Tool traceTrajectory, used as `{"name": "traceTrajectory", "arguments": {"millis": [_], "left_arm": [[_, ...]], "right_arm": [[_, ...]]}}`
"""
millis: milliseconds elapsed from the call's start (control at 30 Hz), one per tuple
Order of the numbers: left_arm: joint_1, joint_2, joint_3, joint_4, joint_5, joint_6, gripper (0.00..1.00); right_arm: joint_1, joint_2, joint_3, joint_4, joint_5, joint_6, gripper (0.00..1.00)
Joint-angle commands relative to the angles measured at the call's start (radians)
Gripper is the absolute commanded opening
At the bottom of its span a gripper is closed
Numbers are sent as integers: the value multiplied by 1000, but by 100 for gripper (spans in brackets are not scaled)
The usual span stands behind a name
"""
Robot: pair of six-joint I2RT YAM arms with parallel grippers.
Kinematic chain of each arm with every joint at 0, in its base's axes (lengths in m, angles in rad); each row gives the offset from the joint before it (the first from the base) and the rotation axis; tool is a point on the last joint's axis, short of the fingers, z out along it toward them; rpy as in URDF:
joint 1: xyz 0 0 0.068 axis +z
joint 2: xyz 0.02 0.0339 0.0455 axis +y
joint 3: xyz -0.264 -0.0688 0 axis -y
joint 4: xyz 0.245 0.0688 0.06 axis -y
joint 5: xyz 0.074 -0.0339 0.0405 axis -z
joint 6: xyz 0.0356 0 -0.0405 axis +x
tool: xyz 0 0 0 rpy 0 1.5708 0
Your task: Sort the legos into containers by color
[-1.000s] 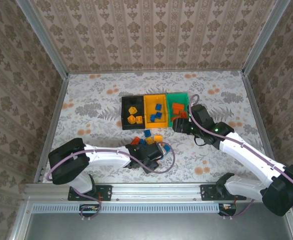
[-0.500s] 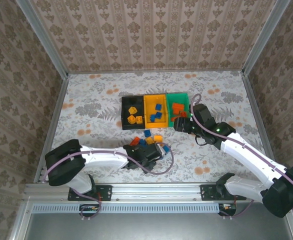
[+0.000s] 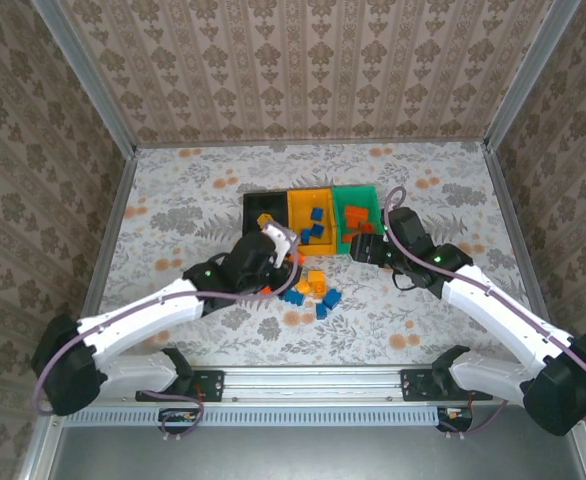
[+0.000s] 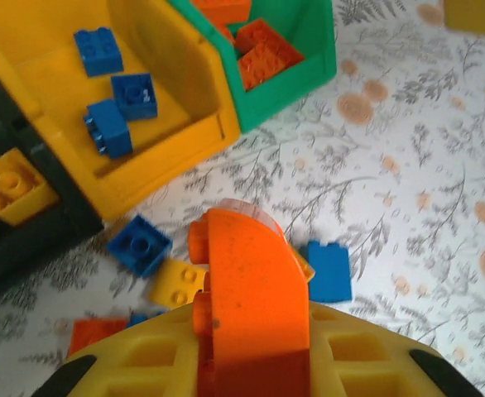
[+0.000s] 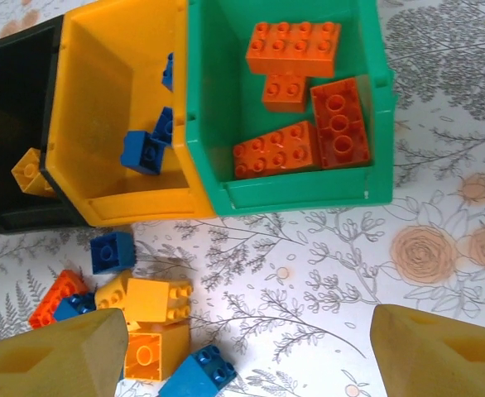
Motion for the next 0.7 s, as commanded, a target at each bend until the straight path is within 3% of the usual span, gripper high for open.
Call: {"name": "traceTrajectory", "arguments": {"millis": [0, 200, 400, 467, 567, 667], "left_arm": [[33, 169, 139, 89, 95, 24, 9], [76, 507, 473, 128, 160, 29, 9], [80, 758, 770, 38, 168, 32, 13], [82, 797, 818, 26, 157, 27, 26], [82, 818, 856, 31, 147, 18, 54], [84, 802, 876, 39, 146, 10, 67]], "right_arm": [[-21, -41, -32, -45, 22, 26, 79], [-44, -79, -62, -84, 26, 29, 79], [-56, -107, -84, -99, 23, 30, 79], [-58, -113, -91, -98, 17, 31, 79], [-60, -114, -97, -93, 10, 30, 79], [-60, -110, -95, -82, -1, 28, 80]]}}
